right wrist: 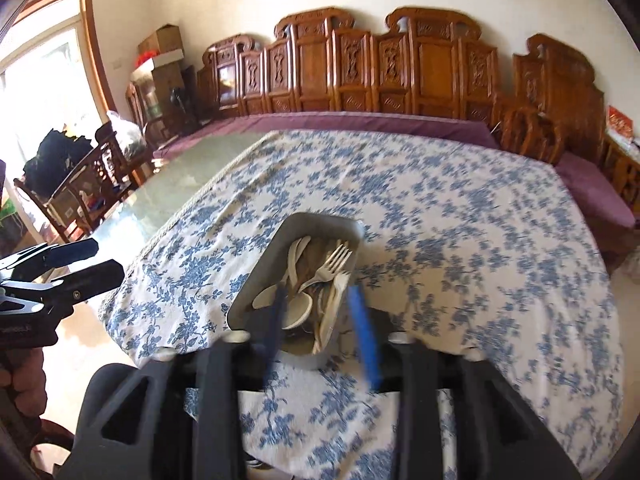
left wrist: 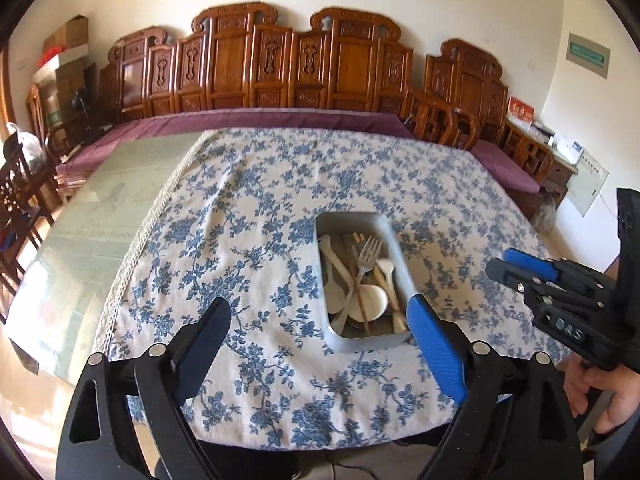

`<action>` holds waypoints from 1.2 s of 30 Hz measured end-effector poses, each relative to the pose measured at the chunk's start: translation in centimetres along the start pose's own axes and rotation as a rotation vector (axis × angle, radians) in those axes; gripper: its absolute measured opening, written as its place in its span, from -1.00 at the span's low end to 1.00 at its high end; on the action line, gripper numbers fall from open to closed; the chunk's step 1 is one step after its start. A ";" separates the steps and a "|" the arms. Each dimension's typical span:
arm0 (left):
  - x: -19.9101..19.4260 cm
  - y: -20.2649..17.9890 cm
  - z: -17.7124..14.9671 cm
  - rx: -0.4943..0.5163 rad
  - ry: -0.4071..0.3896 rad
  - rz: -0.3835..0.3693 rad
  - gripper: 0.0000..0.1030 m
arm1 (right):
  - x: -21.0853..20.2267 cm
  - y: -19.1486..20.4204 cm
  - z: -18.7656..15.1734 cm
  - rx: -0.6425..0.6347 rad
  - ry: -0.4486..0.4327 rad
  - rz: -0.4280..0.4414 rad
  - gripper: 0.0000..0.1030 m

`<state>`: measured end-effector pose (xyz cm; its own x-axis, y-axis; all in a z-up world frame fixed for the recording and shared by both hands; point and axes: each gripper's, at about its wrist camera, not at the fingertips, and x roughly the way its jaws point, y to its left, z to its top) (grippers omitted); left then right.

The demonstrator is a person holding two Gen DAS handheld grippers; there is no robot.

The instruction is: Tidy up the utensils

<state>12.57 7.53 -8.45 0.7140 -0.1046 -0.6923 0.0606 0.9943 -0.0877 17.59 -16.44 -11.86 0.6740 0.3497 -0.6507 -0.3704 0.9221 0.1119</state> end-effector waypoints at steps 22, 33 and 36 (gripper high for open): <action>-8.7 -6.7 -2.7 0.037 -0.114 -0.007 0.85 | -13.8 -1.9 -5.0 0.089 -0.181 -0.134 0.95; -13.5 -8.3 -1.6 0.070 -0.195 0.028 0.85 | -19.7 -0.3 -3.6 0.058 -0.301 -0.142 0.95; -14.7 -8.8 -1.5 0.080 -0.219 0.032 0.85 | -21.1 0.3 -3.3 0.040 -0.334 -0.154 0.95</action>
<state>0.56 0.29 1.42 0.8503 -0.0742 -0.5211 0.0842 0.9964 -0.0045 1.14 -24.12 -0.55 0.8939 0.2346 -0.3819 -0.2270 0.9717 0.0655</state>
